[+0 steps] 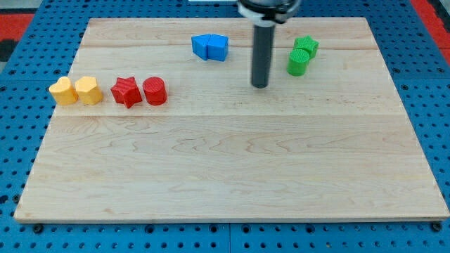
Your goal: Push the green circle and green star slightly up
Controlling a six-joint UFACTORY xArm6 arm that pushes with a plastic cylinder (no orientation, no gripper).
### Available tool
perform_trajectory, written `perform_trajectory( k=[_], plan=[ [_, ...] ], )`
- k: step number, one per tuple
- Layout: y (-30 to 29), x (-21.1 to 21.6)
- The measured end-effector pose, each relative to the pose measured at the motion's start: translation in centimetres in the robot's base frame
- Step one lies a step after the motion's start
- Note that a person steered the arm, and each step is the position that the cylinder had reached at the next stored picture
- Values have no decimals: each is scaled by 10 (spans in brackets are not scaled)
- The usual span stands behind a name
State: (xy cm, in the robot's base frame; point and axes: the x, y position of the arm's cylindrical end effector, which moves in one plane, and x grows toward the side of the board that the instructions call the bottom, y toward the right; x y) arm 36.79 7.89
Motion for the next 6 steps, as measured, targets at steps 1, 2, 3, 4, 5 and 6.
perform_trajectory(
  k=[1,2,3,4,5,6],
  plan=[
    [45,-14],
    [66,-29],
    [67,-56],
    [68,-69],
    [66,-50],
    [52,-38]
  ],
)
